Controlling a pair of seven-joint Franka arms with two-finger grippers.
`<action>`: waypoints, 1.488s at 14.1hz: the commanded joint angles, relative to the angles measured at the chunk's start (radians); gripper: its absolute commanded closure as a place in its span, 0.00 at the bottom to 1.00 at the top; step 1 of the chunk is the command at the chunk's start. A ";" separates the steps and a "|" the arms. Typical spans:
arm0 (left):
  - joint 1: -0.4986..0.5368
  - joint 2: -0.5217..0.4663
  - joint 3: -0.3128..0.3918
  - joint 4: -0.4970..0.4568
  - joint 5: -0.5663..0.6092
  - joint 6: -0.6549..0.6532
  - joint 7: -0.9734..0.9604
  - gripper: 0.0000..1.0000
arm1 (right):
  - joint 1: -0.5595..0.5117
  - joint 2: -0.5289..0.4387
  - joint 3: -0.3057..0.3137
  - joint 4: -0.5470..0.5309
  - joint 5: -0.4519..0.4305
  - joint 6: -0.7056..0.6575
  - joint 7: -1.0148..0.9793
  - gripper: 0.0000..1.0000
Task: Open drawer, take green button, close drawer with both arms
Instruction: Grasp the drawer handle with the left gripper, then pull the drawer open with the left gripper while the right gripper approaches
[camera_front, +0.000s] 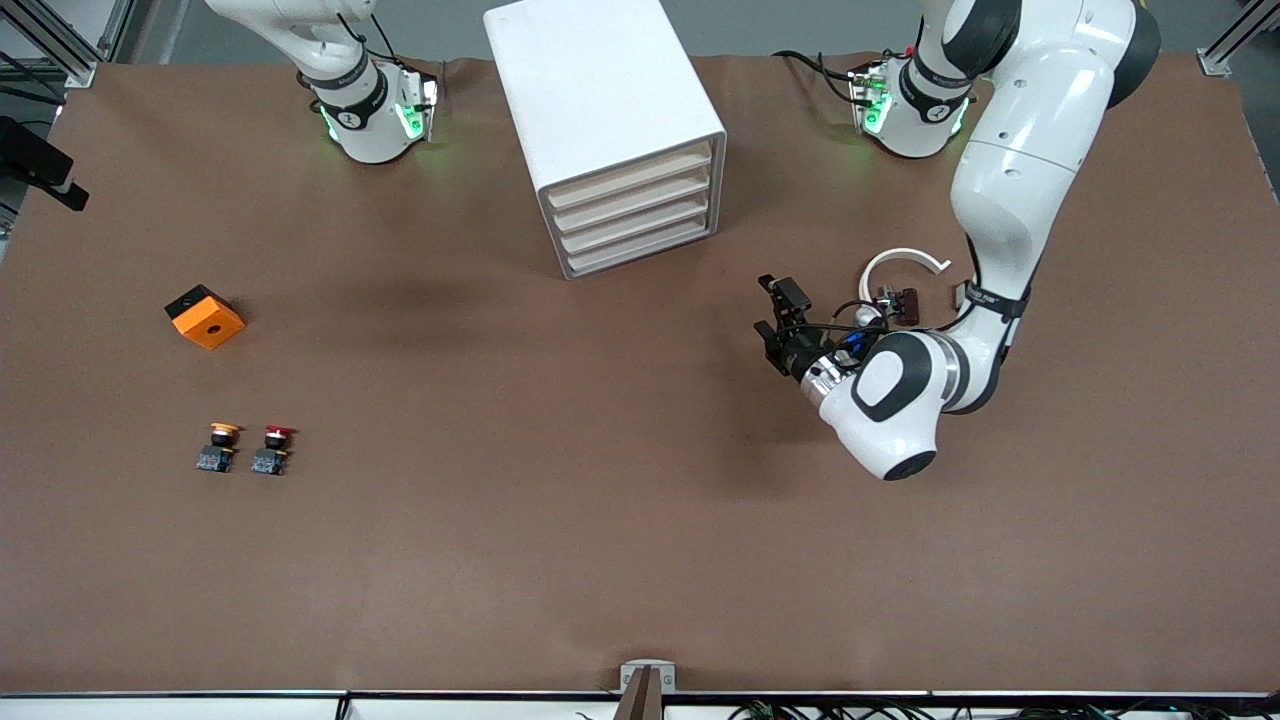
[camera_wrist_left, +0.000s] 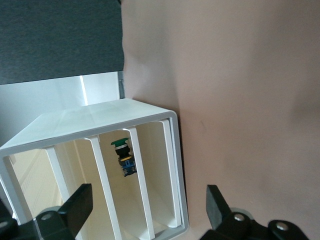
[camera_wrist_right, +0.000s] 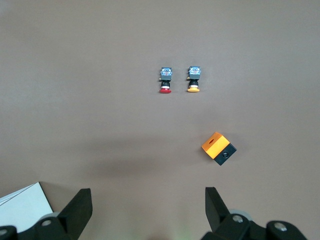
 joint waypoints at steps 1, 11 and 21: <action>-0.010 0.027 -0.039 0.020 -0.019 -0.028 -0.036 0.00 | -0.024 -0.013 0.014 -0.011 -0.007 -0.001 -0.014 0.00; -0.129 0.062 -0.043 -0.018 -0.091 -0.064 -0.079 0.36 | -0.024 -0.013 0.014 -0.011 -0.007 -0.001 -0.014 0.00; -0.207 0.102 -0.043 -0.072 -0.092 -0.060 -0.075 0.43 | -0.024 -0.013 0.014 -0.011 -0.007 -0.002 -0.014 0.00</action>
